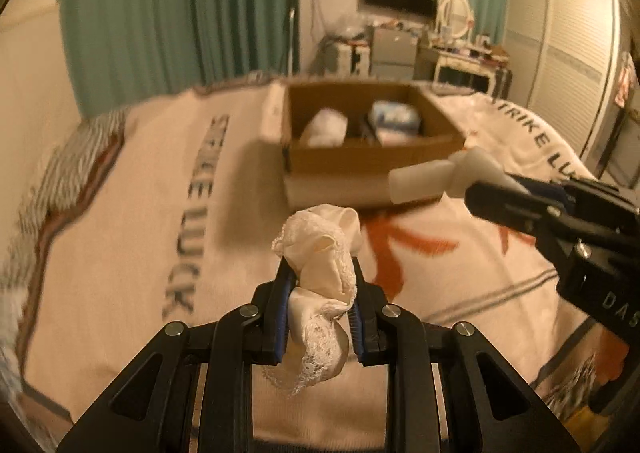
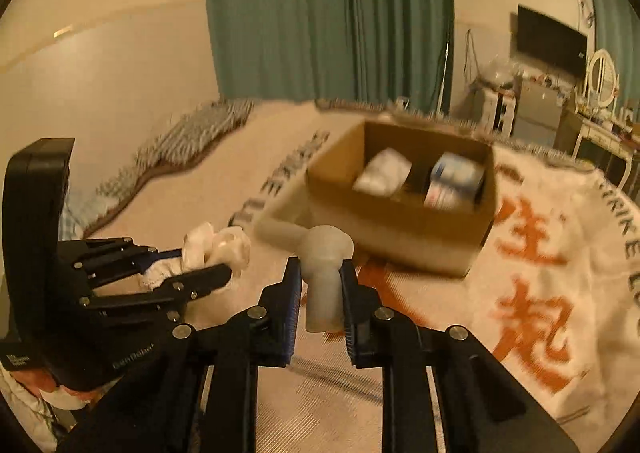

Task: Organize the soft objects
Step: 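Lower both items into the box and open both grippers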

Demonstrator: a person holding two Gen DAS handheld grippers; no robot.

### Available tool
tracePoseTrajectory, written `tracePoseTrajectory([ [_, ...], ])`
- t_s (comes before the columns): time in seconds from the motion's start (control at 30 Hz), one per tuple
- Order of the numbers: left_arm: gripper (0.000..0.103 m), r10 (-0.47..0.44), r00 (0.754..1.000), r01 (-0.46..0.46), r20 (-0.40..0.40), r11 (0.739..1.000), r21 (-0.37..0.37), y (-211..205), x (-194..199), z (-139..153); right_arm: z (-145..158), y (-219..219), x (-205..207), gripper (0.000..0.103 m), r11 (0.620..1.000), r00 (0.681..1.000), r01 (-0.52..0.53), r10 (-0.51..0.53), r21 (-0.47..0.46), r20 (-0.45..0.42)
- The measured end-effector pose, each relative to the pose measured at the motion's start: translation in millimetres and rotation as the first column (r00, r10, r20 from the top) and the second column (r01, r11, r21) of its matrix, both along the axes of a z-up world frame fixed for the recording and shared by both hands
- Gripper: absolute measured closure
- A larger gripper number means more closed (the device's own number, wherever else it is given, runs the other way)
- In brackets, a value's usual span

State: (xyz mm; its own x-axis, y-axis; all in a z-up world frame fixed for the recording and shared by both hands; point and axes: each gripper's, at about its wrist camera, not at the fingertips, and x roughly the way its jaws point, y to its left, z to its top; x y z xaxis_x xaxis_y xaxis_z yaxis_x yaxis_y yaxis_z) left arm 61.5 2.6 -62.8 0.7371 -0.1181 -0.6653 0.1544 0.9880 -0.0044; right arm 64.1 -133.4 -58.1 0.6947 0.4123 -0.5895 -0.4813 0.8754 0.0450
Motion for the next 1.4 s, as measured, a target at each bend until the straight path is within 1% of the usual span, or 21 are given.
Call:
tracePoseTrajectory([
  [0.07, 0.08, -0.018, 1.0, 0.018, 0.024, 1.0, 0.014, -8, 12, 12, 16, -5, 12, 0.085, 1.0, 0.999, 0.0, 0.0, 0.004, 0.032],
  [0.17, 0.08, -0.039, 0.997, 0.035, 0.072, 0.998, 0.058, -23, 34, 29, 38, -14, 33, 0.085, 1.0, 0.998, 0.014, -0.013, -0.006, 0.069],
  [0.23, 0.08, -0.052, 0.994, 0.045, 0.096, 0.997, 0.069, -30, 47, 38, 52, -20, 49, 0.085, 1.0, 0.996, 0.023, -0.023, -0.005, 0.091],
  [0.33, 0.08, -0.055, 0.991, 0.044, 0.119, 0.995, 0.088, -39, 73, 46, 67, -28, 71, 0.085, 0.999, 0.993, 0.041, -0.041, -0.004, 0.11],
  [0.43, 0.08, -0.077, 0.988, 0.065, 0.131, 0.994, 0.091, -45, 98, 50, 74, -33, 95, 0.084, 0.999, 0.992, 0.051, -0.051, 0.0, 0.117],
  [0.6, 0.079, -0.08, 0.991, 0.072, 0.112, 0.995, 0.074, -49, 142, 40, 68, -40, 135, 0.084, 0.998, 0.993, 0.066, -0.067, 0.01, 0.094],
  [0.67, 0.079, -0.077, 0.994, 0.073, 0.083, 0.996, 0.057, -47, 162, 29, 59, -41, 151, 0.084, 0.998, 0.994, 0.07, -0.071, 0.005, 0.083],
  [0.77, 0.078, -0.07, 0.997, 0.068, 0.041, 0.996, 0.05, -49, 183, 15, 44, -42, 175, 0.084, 0.997, 0.996, 0.076, -0.076, 0.012, 0.051],
  [0.8, 0.076, -0.065, 0.997, 0.064, 0.032, 0.997, 0.054, -50, 191, 10, 41, -43, 180, 0.084, 0.997, 0.996, 0.077, -0.077, 0.014, 0.043],
  [0.87, 0.076, -0.06, 0.998, 0.058, 0.028, 0.996, 0.067, -51, 200, 4, 31, -44, 195, 0.084, 0.997, 0.996, 0.082, -0.082, 0.015, 0.027],
  [0.97, 0.075, -0.047, 0.998, 0.044, 0.034, 0.996, 0.083, -52, 209, -4, 21, -43, 211, 0.084, 0.997, 0.997, 0.08, -0.08, 0.02, 0.011],
  [1.03, 0.057, -0.036, 0.999, 0.035, 0.015, 0.995, 0.089, -51, 216, -10, 14, -40, 222, 0.083, 0.997, 0.997, 0.079, -0.079, 0.018, 0.002],
  [1.07, 0.04, -0.026, 1.0, 0.025, 0.008, 0.995, 0.096, -50, 218, -12, 11, -39, 226, 0.083, 0.997, 0.997, 0.078, -0.078, 0.019, -0.002],
  [1.1, 0.033, -0.013, 1.0, 0.011, 0.016, 0.995, 0.104, -48, 220, -14, 10, -37, 229, 0.082, 0.997, 0.997, 0.075, -0.075, 0.022, -0.007],
  [1.13, 0.032, 0.003, 0.999, -0.007, 0.04, 0.994, 0.105, -46, 218, -13, 7, -34, 235, 0.081, 0.997, 0.997, 0.07, -0.07, 0.025, -0.019],
  [1.17, 0.03, 0.006, 0.999, -0.01, 0.046, 0.995, 0.102, -44, 217, -12, 6, -31, 240, 0.08, 0.998, 0.997, 0.066, -0.065, 0.022, -0.035],
  [1.2, 0.029, 0.012, 0.999, -0.017, 0.049, 0.995, 0.095, -42, 216, -11, 5, -29, 243, 0.075, 0.997, 0.997, 0.07, -0.069, 0.019, -0.044],
  [1.23, 0.029, 0.02, 0.998, -0.024, 0.051, 0.996, 0.089, -39, 216, -11, 5, -28, 248, 0.054, 0.996, 0.995, 0.092, -0.091, 0.021, -0.046],
  [1.27, 0.029, 0.031, 0.998, -0.036, 0.059, 0.996, 0.081, -36, 215, -9, 5, -28, 251, 0.045, 0.995, 0.994, 0.099, -0.098, 0.028, -0.05],
  [1.3, 0.029, 0.04, 0.997, -0.044, 0.063, 0.996, 0.073, -34, 214, -7, 6, -29, 255, 0.04, 0.993, 0.993, 0.11, -0.108, 0.043, -0.054],
  [1.4, 0.029, 0.048, 0.997, -0.053, 0.055, 0.995, 0.08, -34, 211, 2, 16, -31, 255, 0.04, 0.99, 0.992, 0.122, -0.119, 0.065, -0.048],
])
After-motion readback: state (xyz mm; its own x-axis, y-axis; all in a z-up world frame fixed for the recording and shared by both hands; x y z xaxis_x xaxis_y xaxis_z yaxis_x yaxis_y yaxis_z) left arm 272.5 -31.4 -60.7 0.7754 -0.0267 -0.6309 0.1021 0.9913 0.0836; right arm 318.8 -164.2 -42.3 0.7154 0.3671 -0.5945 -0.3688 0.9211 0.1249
